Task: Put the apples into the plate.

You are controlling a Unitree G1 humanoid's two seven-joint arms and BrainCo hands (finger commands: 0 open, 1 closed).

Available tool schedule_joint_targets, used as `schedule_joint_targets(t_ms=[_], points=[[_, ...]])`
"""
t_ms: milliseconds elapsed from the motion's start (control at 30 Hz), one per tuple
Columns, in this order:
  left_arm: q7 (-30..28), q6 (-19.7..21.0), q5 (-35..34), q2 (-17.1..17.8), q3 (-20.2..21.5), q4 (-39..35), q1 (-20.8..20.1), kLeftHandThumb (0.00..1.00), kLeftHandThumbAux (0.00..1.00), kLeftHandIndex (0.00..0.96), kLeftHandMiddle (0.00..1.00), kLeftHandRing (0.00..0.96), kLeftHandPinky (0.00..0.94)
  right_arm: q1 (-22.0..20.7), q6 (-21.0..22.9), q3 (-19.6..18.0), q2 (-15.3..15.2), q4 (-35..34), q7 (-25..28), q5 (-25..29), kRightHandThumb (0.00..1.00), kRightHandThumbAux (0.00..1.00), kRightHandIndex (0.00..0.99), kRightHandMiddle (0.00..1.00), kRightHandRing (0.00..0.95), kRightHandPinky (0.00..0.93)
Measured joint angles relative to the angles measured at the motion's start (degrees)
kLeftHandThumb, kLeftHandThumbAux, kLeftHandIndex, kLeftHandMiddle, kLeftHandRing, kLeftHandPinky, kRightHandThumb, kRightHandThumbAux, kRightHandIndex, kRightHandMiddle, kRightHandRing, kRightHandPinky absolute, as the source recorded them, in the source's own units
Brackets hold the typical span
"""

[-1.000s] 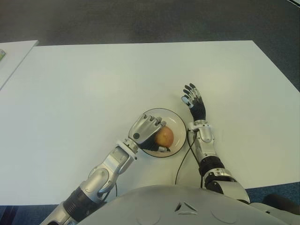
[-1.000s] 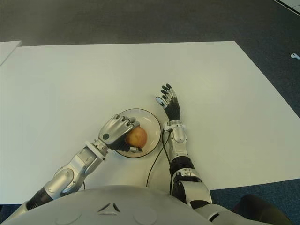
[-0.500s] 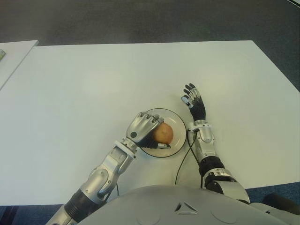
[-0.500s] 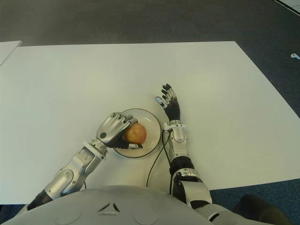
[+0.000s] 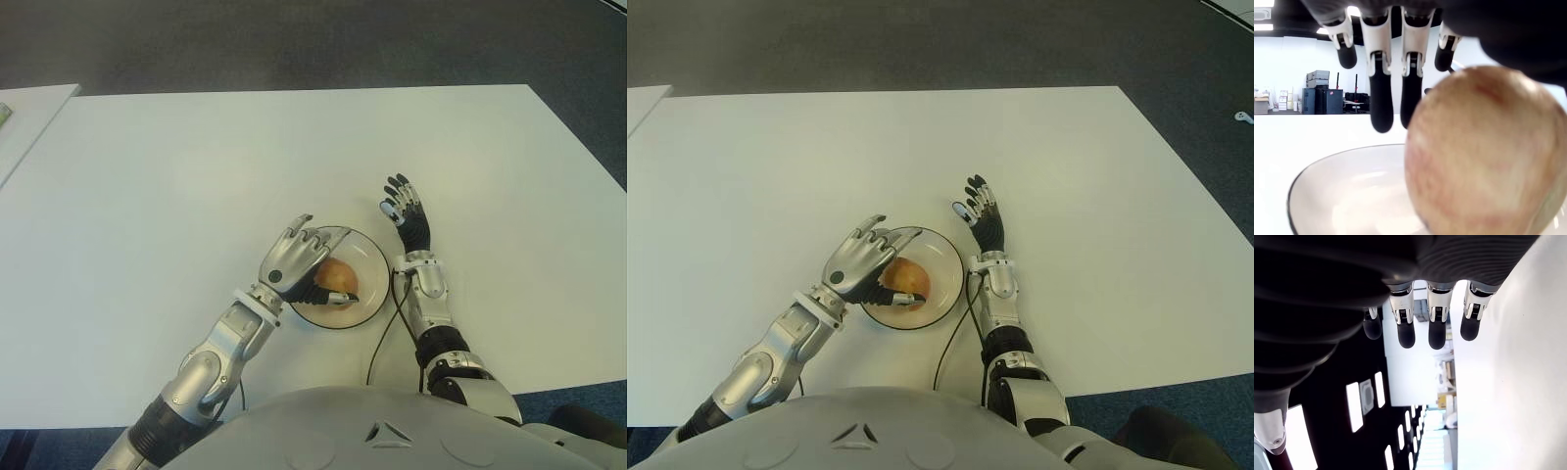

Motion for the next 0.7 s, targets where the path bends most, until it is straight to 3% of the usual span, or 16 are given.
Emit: schedule_joint_targets(t_ms=[700], points=[[-0.87, 0.01, -0.14, -0.51, 1.94, -1.15, 0.0, 0.139, 0.209, 0.0, 0.0, 0.0, 0.0, -0.16, -0.12, -1.34, 0.3, 0.0, 3.2, 1.61, 0.193, 0.533, 0.06, 0.117, 0.11, 0.127]])
